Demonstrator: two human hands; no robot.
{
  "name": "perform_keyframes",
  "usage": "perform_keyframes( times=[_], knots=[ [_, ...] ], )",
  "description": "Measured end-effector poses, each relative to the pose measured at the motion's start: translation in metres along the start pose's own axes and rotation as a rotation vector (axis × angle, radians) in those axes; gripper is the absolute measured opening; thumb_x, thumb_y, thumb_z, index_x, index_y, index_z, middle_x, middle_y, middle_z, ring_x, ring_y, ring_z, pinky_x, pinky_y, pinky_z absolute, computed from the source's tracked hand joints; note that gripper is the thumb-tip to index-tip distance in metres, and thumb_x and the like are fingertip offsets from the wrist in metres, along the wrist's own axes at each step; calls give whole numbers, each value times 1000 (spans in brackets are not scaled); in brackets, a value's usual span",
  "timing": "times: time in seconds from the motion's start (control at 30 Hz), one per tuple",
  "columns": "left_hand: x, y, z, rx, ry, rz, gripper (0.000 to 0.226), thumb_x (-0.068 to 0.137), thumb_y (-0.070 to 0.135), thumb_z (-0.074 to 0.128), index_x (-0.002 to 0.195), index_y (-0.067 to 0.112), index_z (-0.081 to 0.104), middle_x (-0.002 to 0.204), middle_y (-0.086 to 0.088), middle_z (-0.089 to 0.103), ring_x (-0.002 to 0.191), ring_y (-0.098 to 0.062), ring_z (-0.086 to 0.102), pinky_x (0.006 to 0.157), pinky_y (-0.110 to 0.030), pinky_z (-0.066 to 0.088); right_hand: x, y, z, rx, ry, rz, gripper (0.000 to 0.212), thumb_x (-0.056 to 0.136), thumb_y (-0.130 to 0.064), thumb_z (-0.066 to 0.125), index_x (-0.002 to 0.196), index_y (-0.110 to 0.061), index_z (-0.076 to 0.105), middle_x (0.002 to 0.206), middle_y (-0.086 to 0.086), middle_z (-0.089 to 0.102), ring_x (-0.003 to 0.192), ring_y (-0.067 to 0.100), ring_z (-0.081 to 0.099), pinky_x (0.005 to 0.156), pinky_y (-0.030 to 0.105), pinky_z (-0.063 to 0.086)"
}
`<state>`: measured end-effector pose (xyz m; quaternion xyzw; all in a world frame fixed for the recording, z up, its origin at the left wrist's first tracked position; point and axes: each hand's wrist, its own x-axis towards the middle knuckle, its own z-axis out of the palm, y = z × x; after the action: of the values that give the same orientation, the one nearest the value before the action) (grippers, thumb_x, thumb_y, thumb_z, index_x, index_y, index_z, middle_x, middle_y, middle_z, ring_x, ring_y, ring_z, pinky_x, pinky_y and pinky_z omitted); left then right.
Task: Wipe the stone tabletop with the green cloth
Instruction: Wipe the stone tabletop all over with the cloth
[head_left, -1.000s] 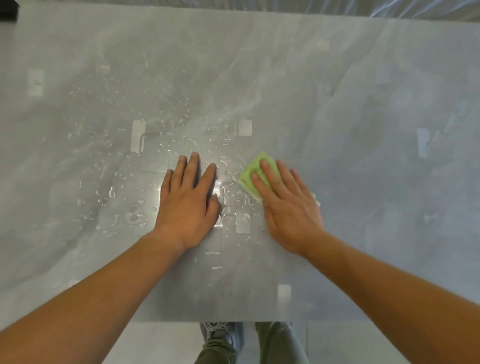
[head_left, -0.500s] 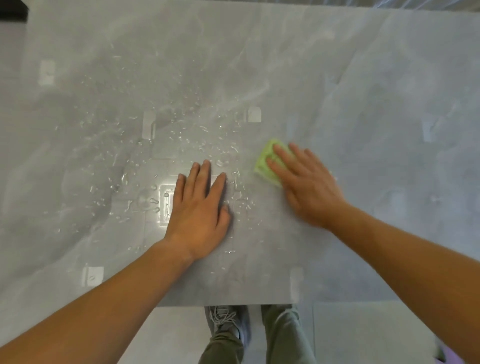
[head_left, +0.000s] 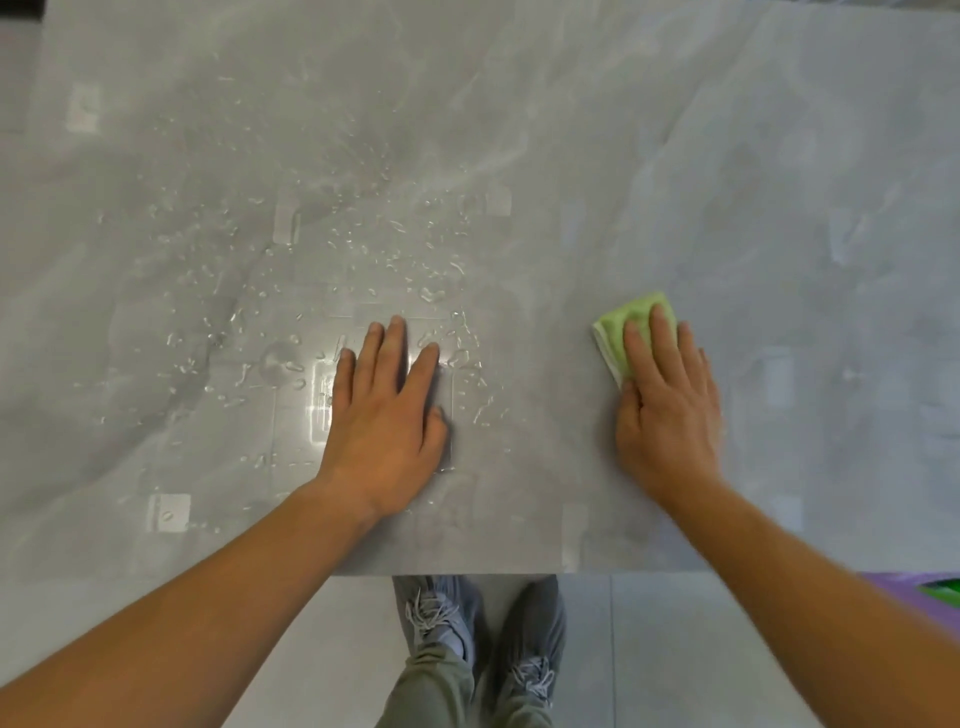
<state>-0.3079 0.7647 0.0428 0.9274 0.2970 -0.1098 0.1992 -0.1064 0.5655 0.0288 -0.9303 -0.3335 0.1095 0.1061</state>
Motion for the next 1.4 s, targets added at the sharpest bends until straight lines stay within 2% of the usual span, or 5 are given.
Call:
perform_keyframes(
  times=[0.63, 0.83, 1.0, 1.23, 1.4],
  knots=[
    [-34, -14, 16, 38, 59, -139, 64, 94, 46, 17, 155, 26, 22, 168, -9, 3, 154, -29, -6, 123, -51, -3, -13, -50, 22, -137, -244, -875, 66, 92, -17, 46, 155, -25, 28, 165, 2, 16, 152, 33, 11, 123, 51, 12],
    [-36, -20, 19, 72, 43, -123, 65, 96, 46, 17, 159, 28, 15, 168, -6, -2, 154, -29, -9, 123, -51, -4, 24, -63, 20, -64, -96, -331, 66, 94, -14, 43, 156, -25, 22, 166, 2, 8, 151, 35, 8, 122, 49, 10],
    [-35, -20, 19, 71, 32, -125, 66, 95, 45, 18, 159, 28, 15, 168, -7, -3, 154, -30, -9, 123, -52, -4, -49, -25, 24, -77, -191, -748, 65, 90, -12, 45, 153, -25, 33, 164, 1, 21, 151, 32, 16, 121, 52, 18],
    [-38, -20, 20, 79, 26, -96, 66, 96, 45, 17, 159, 26, 11, 168, -10, -6, 153, -31, -13, 122, -52, -7, -63, -19, 22, 55, 21, 30, 61, 95, -16, 42, 154, -26, 29, 166, 3, 13, 151, 34, 11, 123, 48, 12],
    [-48, -38, 9, 29, 26, 25, 65, 97, 43, 25, 156, 17, 25, 167, -14, 3, 154, -31, -4, 124, -47, -4, -96, -97, 48, -30, -115, -368, 64, 94, -19, 37, 156, -24, 24, 166, 2, 10, 152, 33, 6, 123, 50, 11]
  ],
)
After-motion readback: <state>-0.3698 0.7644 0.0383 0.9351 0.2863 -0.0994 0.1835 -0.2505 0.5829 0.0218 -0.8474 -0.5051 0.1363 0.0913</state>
